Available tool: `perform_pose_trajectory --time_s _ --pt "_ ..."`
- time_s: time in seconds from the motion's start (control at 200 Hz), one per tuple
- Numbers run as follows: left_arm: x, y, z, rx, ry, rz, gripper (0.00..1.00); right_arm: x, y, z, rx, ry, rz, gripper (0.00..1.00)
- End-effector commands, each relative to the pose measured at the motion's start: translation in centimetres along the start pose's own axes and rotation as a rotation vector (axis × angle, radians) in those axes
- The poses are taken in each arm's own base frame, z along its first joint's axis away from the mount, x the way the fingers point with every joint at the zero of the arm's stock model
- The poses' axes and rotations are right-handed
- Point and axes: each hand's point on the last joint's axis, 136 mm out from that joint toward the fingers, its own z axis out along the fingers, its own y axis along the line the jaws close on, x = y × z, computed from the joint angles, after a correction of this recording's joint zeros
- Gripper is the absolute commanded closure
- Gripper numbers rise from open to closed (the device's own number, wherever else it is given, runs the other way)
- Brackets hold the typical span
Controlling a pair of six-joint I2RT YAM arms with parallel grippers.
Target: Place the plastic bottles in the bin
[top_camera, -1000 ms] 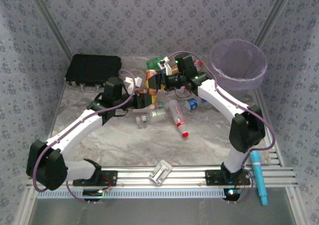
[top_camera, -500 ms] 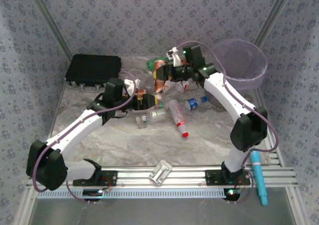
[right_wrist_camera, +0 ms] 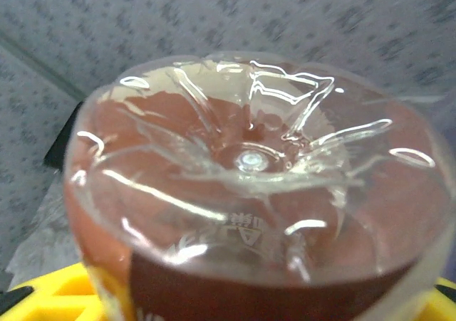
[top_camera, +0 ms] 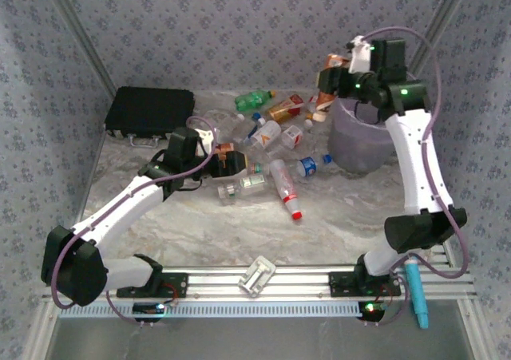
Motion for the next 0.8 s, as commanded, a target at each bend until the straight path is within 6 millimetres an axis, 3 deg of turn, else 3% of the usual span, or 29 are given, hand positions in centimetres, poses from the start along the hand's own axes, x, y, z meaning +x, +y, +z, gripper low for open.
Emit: perform_pose_trajectory --time_s 0.0,0.11,0.18,0.325,0.515,0.795 --pt "-0.4 0.0 -0.6 -0.018 -0.015 0.013 0.0 -1.1 -2.7 -2.8 0.1 -0.029 -0.001 0.49" --pt "-0.4 -0.1 -0.8 -0.013 -0.022 0.011 0.0 -2.2 -5.3 -4.0 0.171 -0.062 0.023 0.49" --pt "-0.4 -0.1 -1.0 -0.016 -0.024 0.013 0.0 -2.4 -8.0 -4.2 0.255 -0.059 0.04 0.49" --pt "-0.4 -0.2 -1.3 -0.014 -0.026 0.015 0.0 -1.6 -13.1 -3.7 0.413 0.018 0.061 0.49" --pt "-0.8 -1.3 -1.7 0.029 -0.051 0.02 0.0 -0.5 -16.2 -1.9 0.515 0.101 0.03 0.49" --pt "0.0 -0.8 -2.5 0.013 -0.051 0.025 0.0 4.0 -18.9 2.0 0.501 0.358 0.056 0.49"
